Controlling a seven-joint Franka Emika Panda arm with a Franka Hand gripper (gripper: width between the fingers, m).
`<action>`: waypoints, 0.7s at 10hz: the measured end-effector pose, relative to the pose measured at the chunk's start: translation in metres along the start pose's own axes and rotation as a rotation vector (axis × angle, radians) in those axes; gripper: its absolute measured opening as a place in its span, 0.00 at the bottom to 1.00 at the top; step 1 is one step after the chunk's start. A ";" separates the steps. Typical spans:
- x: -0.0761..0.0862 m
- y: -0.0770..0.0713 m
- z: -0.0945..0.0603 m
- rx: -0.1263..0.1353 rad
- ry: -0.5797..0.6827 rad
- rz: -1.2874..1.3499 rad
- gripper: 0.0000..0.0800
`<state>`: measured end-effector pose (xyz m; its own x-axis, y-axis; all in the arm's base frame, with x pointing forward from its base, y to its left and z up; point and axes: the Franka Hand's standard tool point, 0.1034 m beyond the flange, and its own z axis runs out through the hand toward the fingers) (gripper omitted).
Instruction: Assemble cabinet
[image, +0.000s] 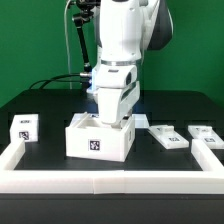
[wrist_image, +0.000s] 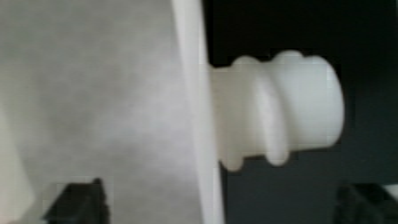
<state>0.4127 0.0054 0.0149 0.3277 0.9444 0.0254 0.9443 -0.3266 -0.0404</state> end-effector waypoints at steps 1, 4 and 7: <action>0.000 0.000 0.000 0.000 0.000 0.001 0.75; 0.000 0.000 0.000 0.001 0.000 0.001 0.11; 0.000 0.001 0.000 -0.005 0.002 0.002 0.04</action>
Offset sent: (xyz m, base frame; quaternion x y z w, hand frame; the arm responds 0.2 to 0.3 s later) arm 0.0000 0.0000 0.0000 0.0000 0.0000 0.0000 1.0000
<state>0.4138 0.0047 0.0152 0.3297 0.9437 0.0269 0.9438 -0.3287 -0.0359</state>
